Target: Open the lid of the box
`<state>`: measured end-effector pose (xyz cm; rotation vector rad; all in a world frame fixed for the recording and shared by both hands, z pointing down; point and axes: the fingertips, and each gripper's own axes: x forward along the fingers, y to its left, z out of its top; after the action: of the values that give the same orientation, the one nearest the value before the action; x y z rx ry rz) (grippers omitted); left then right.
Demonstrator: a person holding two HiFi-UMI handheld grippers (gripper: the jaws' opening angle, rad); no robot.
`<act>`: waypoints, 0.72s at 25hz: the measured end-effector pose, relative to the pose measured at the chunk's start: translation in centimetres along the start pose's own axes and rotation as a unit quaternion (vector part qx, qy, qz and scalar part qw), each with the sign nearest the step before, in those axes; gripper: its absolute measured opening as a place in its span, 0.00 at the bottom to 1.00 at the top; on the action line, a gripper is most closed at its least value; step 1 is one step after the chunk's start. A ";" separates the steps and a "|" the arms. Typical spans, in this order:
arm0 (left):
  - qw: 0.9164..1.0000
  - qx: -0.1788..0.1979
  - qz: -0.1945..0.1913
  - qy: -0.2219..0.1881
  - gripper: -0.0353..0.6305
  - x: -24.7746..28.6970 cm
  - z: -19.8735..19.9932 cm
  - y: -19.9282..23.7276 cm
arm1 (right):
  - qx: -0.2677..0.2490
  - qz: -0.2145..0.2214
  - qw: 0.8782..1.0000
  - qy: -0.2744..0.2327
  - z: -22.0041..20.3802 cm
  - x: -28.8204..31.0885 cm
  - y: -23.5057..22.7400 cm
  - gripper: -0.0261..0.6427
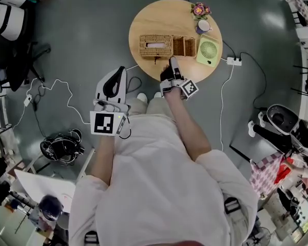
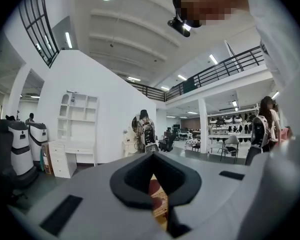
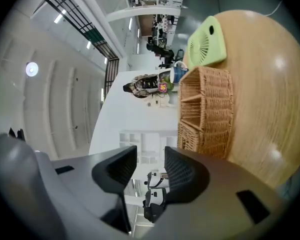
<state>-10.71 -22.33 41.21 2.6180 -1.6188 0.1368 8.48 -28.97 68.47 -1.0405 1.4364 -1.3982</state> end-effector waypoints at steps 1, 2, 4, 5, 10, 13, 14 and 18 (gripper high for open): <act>1.000 0.003 0.002 0.001 0.05 0.0 -0.3 0.3 | 0.007 -0.003 1.000 0.002 -0.2 0.2 -1.3 0.27; 1.000 0.006 0.005 0.002 0.05 0.0 -0.6 0.6 | 0.014 -0.007 1.000 0.002 -0.4 0.4 -2.6 0.27; 1.000 0.008 0.011 0.005 0.05 0.1 -1.2 1.3 | 0.022 -0.021 1.000 0.002 -0.8 1.0 -4.8 0.27; 1.000 0.008 0.013 0.008 0.05 0.1 -1.5 1.6 | 0.026 -0.028 0.999 0.001 -0.9 1.3 -5.6 0.27; 1.000 0.020 0.010 0.021 0.05 0.4 -2.0 2.1 | 0.031 -0.040 0.999 -0.004 -1.2 1.9 -7.5 0.26; 0.999 0.029 0.003 0.021 0.05 0.9 -1.7 2.1 | 0.031 -0.038 0.999 -0.006 -1.0 2.2 -7.6 0.24; 0.999 0.028 0.001 0.021 0.05 1.0 -1.8 2.1 | 0.032 -0.039 0.999 -0.007 -1.0 2.1 -7.6 0.24; 0.999 0.024 -0.006 0.022 0.05 1.2 -1.9 2.3 | 0.035 -0.038 0.999 -0.013 -1.0 1.9 -7.4 0.24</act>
<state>-12.27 -24.23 43.20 2.6393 -1.6055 0.2336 6.97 -30.68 75.79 -1.0749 1.3313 -1.4737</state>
